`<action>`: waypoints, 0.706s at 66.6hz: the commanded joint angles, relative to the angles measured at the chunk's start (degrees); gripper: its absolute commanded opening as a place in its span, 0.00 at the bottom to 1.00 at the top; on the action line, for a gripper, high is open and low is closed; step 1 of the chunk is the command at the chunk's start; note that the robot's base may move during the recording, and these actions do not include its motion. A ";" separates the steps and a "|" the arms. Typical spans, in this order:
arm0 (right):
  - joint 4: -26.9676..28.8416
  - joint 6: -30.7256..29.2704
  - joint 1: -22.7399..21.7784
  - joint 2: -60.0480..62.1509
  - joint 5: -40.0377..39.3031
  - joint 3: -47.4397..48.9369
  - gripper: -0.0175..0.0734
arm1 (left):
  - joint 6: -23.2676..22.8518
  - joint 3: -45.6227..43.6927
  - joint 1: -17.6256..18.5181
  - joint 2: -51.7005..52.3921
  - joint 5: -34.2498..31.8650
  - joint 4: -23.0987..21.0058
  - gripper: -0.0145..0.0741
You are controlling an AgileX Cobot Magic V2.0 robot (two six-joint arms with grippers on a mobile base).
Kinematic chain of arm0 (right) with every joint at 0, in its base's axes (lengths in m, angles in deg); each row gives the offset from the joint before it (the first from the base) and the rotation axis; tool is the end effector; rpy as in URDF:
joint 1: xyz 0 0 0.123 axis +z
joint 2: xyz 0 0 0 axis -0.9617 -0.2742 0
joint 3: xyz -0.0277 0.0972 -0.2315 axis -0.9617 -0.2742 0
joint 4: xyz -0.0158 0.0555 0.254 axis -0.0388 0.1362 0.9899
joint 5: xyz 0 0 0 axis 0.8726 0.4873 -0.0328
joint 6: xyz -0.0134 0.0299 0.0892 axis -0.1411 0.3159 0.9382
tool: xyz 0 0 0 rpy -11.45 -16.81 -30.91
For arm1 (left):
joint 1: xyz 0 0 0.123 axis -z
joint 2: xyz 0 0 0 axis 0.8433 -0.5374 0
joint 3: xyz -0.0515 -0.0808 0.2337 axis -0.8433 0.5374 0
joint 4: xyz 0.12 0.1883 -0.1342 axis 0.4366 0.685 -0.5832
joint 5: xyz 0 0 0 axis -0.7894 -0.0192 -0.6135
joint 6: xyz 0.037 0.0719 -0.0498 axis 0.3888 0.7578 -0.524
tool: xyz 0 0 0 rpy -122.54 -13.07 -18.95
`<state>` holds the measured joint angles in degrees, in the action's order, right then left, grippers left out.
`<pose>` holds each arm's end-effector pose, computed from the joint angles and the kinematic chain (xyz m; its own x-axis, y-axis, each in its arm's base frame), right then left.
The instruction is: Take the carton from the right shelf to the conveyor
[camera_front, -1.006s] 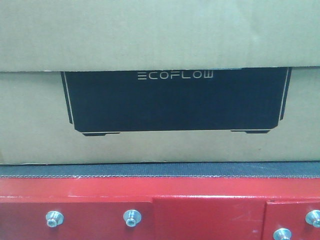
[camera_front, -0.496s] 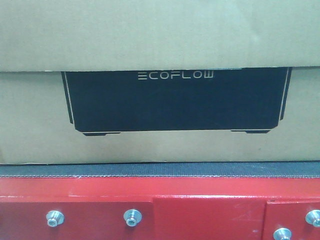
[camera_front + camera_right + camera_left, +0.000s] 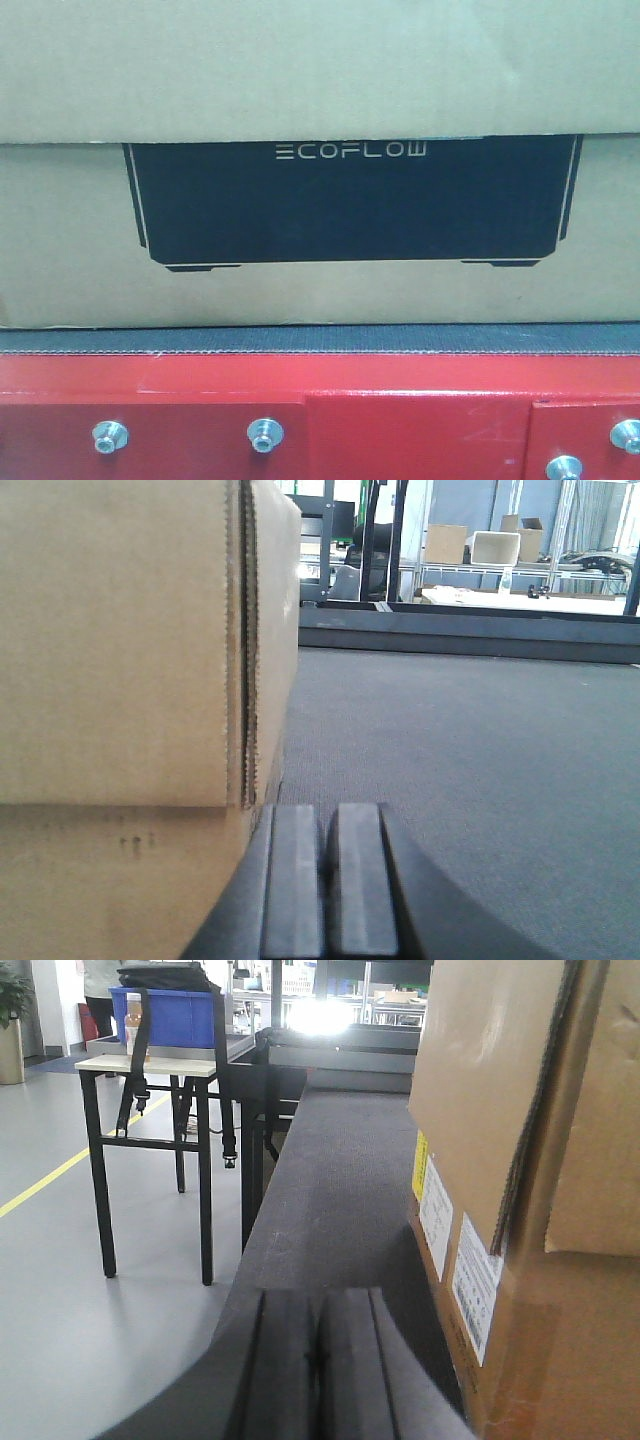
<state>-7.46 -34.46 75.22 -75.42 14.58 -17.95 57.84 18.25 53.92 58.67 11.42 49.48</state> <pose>0.1024 0.0024 0.2091 0.0429 -0.0105 -0.9990 -0.0235 0.9997 -0.0115 0.1023 0.0064 0.2041 -0.0100 -0.0189 -0.9998 -0.0631 0.9978 -0.0182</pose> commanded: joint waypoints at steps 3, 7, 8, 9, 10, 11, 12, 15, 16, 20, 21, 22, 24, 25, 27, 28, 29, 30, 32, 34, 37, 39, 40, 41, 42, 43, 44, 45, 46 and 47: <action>-0.42 -0.04 -0.20 0.22 -1.21 0.00 0.11 | -0.02 0.00 -0.06 0.25 -2.70 0.03 0.17; -0.42 -0.04 -0.20 0.22 -1.21 0.00 0.11 | -0.02 0.00 -0.06 0.25 -3.82 0.03 0.17; -0.42 -0.04 -0.20 0.22 -1.21 0.00 0.11 | -0.02 0.00 -0.06 0.25 -3.82 0.03 0.17; -0.42 -0.04 -0.20 0.22 -1.21 0.00 0.11 | -0.02 0.00 -0.06 0.25 -3.95 0.03 0.17; -0.42 -0.04 -0.20 0.22 -1.21 0.00 0.11 | -0.02 0.00 -0.06 0.25 -4.10 0.03 0.17; -0.42 -0.04 -0.20 0.22 -1.21 0.00 0.11 | -0.02 0.00 -0.06 0.25 -4.20 0.03 0.17; -0.42 -0.04 -0.20 0.22 -1.21 0.00 0.11 | -0.02 0.00 -0.06 0.25 -4.20 0.03 0.17; -0.42 -0.04 -0.20 0.22 -1.21 0.00 0.11 | -0.02 0.00 -0.06 0.25 -4.51 0.03 0.17; -0.42 -0.04 -0.20 0.22 -1.21 0.00 0.11 | -0.02 0.00 -0.06 0.25 -4.65 0.03 0.17; -0.42 -0.04 -0.20 0.22 -1.21 0.00 0.11 | -0.02 0.00 -0.06 0.25 -4.65 0.03 0.17; -0.42 -0.04 -0.20 0.22 -1.21 0.00 0.11 | -0.02 0.00 -0.06 0.25 -4.65 0.03 0.17; -0.42 -0.04 -0.20 0.22 -1.21 0.00 0.11 | -0.02 0.00 -0.06 0.25 -4.65 0.03 0.17; -0.42 -0.04 -0.20 0.22 -1.21 0.00 0.11 | 0.09 0.00 -0.06 0.25 -4.67 0.03 0.17; -0.42 -0.04 -0.20 0.22 -1.21 0.00 0.11 | 0.54 0.00 -0.06 0.25 -4.67 0.03 0.17; -0.42 -0.04 -0.20 0.22 -1.21 0.00 0.11 | 1.05 0.00 -0.06 0.25 -4.67 0.03 0.17; -0.42 -0.04 -0.20 0.22 -1.21 0.00 0.11 | 1.05 0.00 -0.06 0.25 -4.67 0.03 0.17; -0.42 -0.04 -0.20 0.22 -1.21 0.00 0.11 | 1.05 0.00 -0.06 0.25 -4.67 0.03 0.17; -0.42 -0.04 -0.20 0.22 -1.21 0.00 0.11 | 1.05 0.00 -0.06 0.25 -4.67 0.03 0.17; -0.42 -0.04 -0.20 0.22 -1.21 0.00 0.11 | 1.05 0.00 -0.06 0.25 -4.67 0.03 0.17; -0.42 -0.04 -0.20 0.22 -1.21 0.00 0.11 | 1.05 0.00 -0.06 0.25 -4.67 0.03 0.17; -0.42 -0.04 -0.20 0.22 -1.21 0.00 0.11 | 1.47 0.00 -0.06 0.25 -5.04 -0.43 0.17; -0.42 -0.04 -0.20 0.22 -1.21 0.00 0.11 | 1.47 0.00 -0.06 0.25 -5.04 -0.43 0.17; -0.42 -0.04 -0.20 0.22 -1.21 0.00 0.11 | 1.47 0.00 -0.06 0.25 -5.04 -0.43 0.17; -0.42 -0.04 -0.20 0.22 -1.21 0.00 0.11 | 1.47 0.00 -0.06 0.25 -5.04 -0.43 0.17; -0.42 -0.04 -0.20 0.22 -1.21 0.00 0.11 | 1.47 0.00 -0.06 0.25 -5.04 -0.43 0.17; -0.42 -0.04 -0.20 0.22 -1.21 0.00 0.11 | 1.47 0.00 -0.06 0.25 -5.04 -0.43 0.17; -0.42 -0.04 -0.20 0.22 -1.21 0.00 0.11 | 1.47 0.00 -0.06 0.25 -5.04 -0.43 0.17; -0.42 -0.04 -0.20 0.22 -1.21 0.00 0.11 | 1.47 0.00 -0.06 0.25 -5.04 -0.43 0.17; -0.42 -0.04 -0.20 0.22 -1.21 0.00 0.11 | 1.47 0.00 -0.06 0.25 -5.04 -0.43 0.17; -0.42 -0.04 -0.20 0.22 -1.21 0.00 0.11 | 1.47 0.00 -0.06 0.25 -5.04 -0.43 0.17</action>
<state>-7.46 -34.46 75.22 -75.42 14.58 -17.95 58.87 18.34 53.92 58.67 7.80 49.05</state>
